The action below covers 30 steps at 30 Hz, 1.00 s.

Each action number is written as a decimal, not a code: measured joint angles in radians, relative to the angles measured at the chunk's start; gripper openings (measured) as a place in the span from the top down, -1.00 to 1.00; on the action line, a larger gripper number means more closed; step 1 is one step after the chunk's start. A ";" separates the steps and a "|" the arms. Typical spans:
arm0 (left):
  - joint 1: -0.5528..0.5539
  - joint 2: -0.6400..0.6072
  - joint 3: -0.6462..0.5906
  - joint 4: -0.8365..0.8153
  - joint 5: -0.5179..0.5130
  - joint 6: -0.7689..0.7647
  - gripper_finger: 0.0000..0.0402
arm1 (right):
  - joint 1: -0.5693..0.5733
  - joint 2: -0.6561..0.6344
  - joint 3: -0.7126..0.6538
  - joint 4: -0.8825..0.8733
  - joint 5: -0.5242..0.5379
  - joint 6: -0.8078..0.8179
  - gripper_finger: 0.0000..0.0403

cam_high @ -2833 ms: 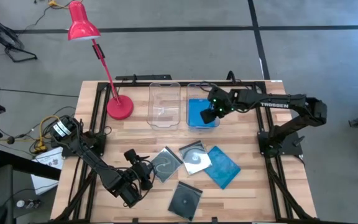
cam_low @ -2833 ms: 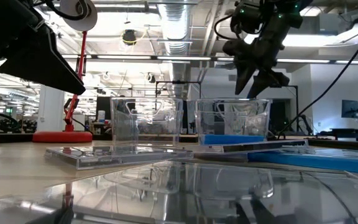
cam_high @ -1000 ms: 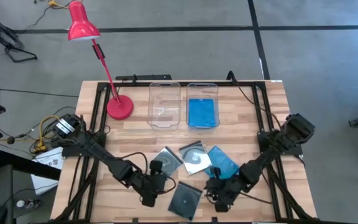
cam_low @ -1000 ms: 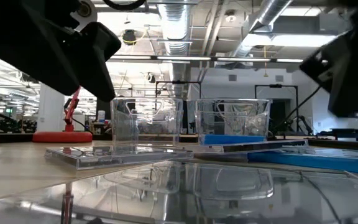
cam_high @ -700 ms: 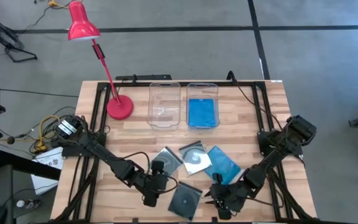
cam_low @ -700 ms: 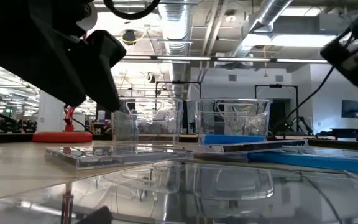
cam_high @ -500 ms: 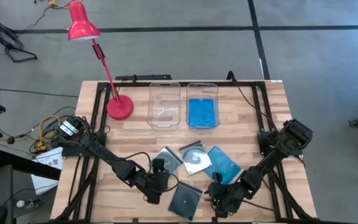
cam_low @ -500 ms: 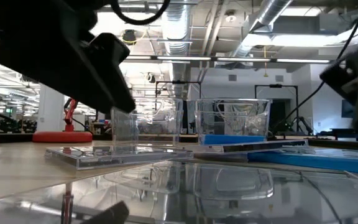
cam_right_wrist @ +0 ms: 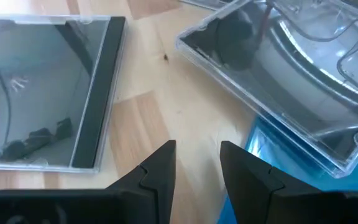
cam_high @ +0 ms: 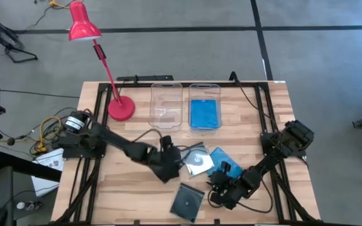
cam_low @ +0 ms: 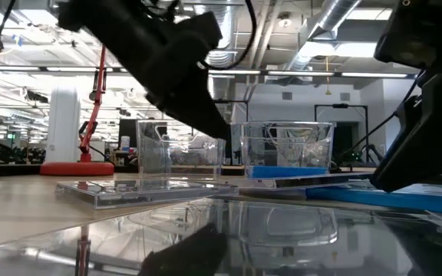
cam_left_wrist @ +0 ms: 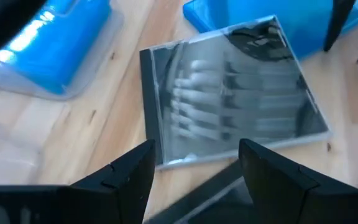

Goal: Pick & place jewel cases by type
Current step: Put the top right black cd case into the left transparent bin

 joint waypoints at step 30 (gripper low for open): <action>0.235 0.122 0.002 0.122 0.357 -0.047 -0.13 | -0.001 0.006 0.000 0.039 0.041 -0.009 0.41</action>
